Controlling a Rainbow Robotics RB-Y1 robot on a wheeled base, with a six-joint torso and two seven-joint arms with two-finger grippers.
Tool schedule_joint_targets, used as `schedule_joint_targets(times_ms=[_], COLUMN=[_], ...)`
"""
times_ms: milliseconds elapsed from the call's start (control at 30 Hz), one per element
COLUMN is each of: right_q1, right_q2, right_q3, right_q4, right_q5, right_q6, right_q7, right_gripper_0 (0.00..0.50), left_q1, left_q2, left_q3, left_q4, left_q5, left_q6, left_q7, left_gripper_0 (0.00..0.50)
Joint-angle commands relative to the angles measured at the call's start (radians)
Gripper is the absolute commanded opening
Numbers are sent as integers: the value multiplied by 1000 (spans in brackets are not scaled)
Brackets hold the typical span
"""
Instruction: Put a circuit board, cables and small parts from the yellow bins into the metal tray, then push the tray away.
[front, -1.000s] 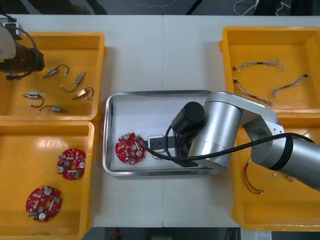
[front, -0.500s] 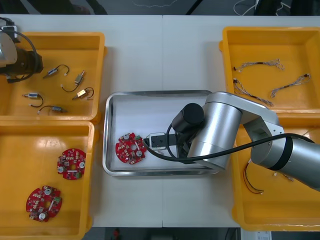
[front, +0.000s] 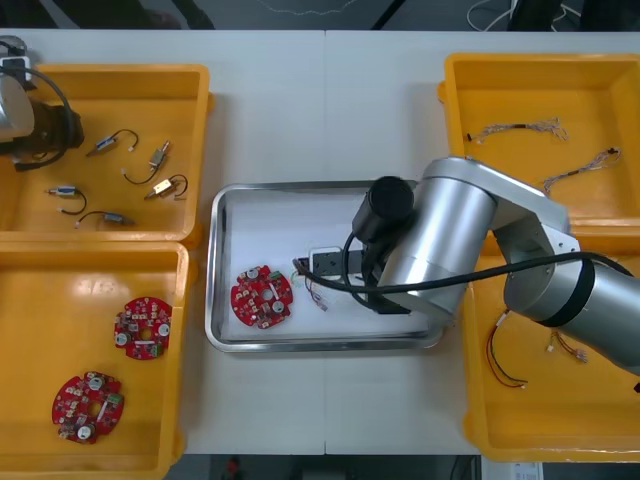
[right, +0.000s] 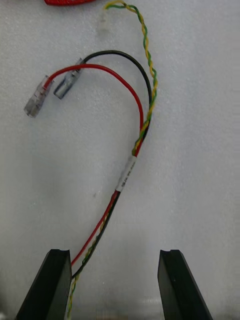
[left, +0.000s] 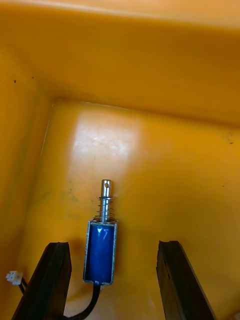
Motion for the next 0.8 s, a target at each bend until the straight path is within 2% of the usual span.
schedule_joint_targets(times_ms=[33,267,300,367,400,433,567,800], right_q1=[4,4,4,4,4,4,4,4], right_q2=[45,70,71,70,67,64,47,-24], right_q3=[-131,-238,-255,-286,-306,-324,-381,-525], right_q4=[-78,-147,-165,-197,-220,-243,-294,-314], right_q5=[-25,-30,-30,-30,-30,-31,-53,-185], right_q6=[97,289,302,302,302,302,302,302], right_q7=[13,4,2,1,1,1,1,-1], right_gripper_0=[500,500,500,500,500,500,500,500], left_q1=[-52,-52,-52,-52,-52,-52,-52,-53], left_q2=[52,52,52,52,52,52,52,71], left_q3=[-30,-44,-46,-47,-46,-47,-46,-23], left_q4=[36,53,53,53,53,54,56,-15], left_q5=[25,43,46,51,52,55,62,57], left_q6=[-51,-62,-62,-62,-62,-60,-53,101], left_q7=[-113,-108,-107,-107,-105,-105,-102,-99], left_gripper_0=[500,500,479,331,150,2,0,0])
